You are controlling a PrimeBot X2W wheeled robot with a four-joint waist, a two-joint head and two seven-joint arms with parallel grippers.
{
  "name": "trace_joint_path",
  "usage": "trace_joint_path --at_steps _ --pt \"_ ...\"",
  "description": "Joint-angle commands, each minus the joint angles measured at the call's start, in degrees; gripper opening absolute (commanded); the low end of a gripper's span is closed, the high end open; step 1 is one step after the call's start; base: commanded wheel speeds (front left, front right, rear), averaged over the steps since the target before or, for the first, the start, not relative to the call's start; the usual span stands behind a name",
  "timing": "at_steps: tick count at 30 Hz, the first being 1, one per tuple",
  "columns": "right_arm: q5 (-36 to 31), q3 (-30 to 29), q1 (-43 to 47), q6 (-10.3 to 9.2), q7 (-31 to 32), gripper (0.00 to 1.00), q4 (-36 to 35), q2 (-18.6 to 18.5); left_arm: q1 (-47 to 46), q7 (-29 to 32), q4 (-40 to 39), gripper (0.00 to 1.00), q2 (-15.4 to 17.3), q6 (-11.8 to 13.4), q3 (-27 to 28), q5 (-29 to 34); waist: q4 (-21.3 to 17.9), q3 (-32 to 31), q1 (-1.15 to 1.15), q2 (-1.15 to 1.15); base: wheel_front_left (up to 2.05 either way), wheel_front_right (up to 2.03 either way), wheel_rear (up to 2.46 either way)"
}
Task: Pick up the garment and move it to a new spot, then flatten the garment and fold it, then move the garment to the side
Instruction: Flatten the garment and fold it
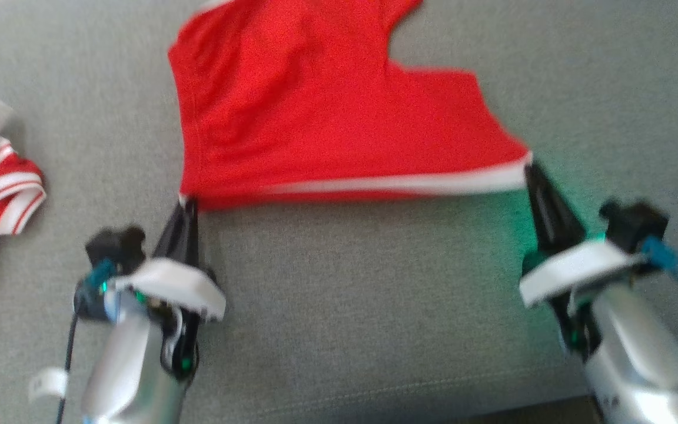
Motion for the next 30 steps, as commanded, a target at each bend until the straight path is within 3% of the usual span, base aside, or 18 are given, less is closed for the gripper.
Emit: trace_joint_path --at_steps 1,9,18,24,30 --pt "0.8 -0.1 1.1 -0.05 -0.2 0.00 -1.6 -0.8 0.9 -0.3 -1.5 0.00 1.6 0.3 3.4 0.2 -0.3 -2.7 0.00 0.00 0.00 0.00 0.00" --pt "0.8 3.3 11.0 -0.05 -0.2 0.00 -1.0 -1.4 10.6 -0.3 -3.1 0.00 1.4 0.2 6.0 -1.4 -0.9 -9.9 0.00 0.00 0.00 0.00 0.00" --pt "1.1 3.9 16.8 -0.05 -0.2 0.00 -1.8 -1.3 19.1 -0.3 -6.0 0.00 1.4 0.8 2.9 -3.8 -0.2 -13.5 0.00 0.00 0.00 0.00 0.00" --pt "-1.0 1.3 12.6 -0.05 -0.2 0.00 -5.4 -1.3 17.8 -0.3 -9.9 0.00 1.4 0.4 1.1 -4.4 1.7 -11.7 0.00 0.00 0.00 0.00 0.00" --pt "-3.3 0.8 1.3 -0.05 -0.2 0.00 -4.8 -1.0 9.8 -0.3 -11.3 0.00 1.4 0.0 -0.6 -4.0 4.3 -7.5 0.00 0.00 0.00 0.00 0.00"
